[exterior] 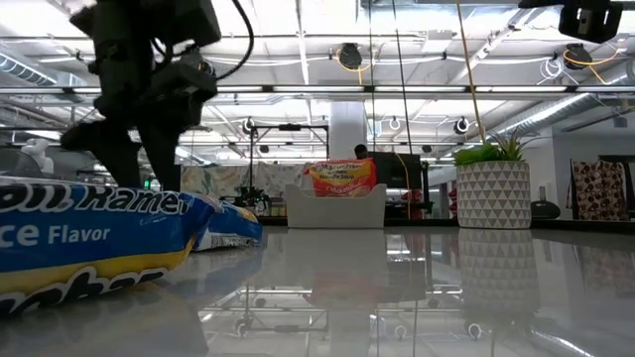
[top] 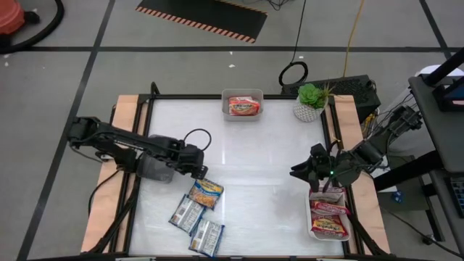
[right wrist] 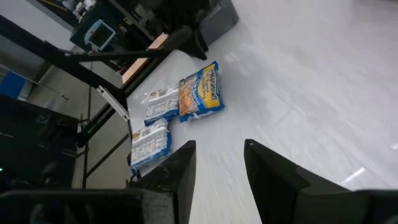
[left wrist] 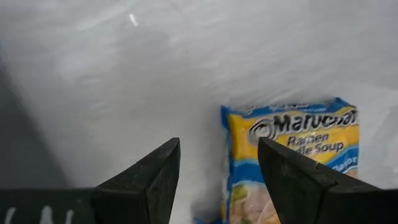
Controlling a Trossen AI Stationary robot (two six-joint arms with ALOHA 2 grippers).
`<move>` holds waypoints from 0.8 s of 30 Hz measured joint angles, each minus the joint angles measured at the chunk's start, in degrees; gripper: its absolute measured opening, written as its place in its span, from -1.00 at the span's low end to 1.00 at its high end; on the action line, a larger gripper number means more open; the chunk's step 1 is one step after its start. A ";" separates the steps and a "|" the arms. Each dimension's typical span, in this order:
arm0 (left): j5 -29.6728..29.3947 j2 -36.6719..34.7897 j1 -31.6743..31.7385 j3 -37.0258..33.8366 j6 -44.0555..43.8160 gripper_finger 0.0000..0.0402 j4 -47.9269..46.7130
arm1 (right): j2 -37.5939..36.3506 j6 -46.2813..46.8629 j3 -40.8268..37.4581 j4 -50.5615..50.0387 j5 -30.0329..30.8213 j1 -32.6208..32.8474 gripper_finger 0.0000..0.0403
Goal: Sort Maruchan noodles
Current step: Put the top blue noodle pack into the black bin
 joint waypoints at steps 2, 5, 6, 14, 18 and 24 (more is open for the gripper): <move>1.49 0.53 0.86 -1.53 0.82 0.09 3.23 | 0.00 -0.10 0.00 0.54 0.00 -0.57 -0.37; 2.96 1.07 1.95 -3.01 0.61 0.09 7.84 | 0.00 -0.25 0.00 0.93 0.00 -1.45 -0.37; 2.95 1.26 2.17 -3.39 0.55 0.09 8.98 | 0.02 -0.51 0.00 1.08 0.00 -1.76 -0.37; 2.99 1.93 3.78 -6.08 0.76 0.09 9.65 | 0.00 -1.26 0.00 2.75 0.00 -3.82 -0.37; 3.05 1.91 4.02 -8.87 -0.95 0.09 13.56 | 0.00 -1.91 0.00 3.65 -0.02 -5.30 -0.37; 3.56 1.74 4.03 -11.74 -2.19 -0.06 19.21 | 0.00 -1.93 0.00 5.82 -0.11 -6.92 -0.37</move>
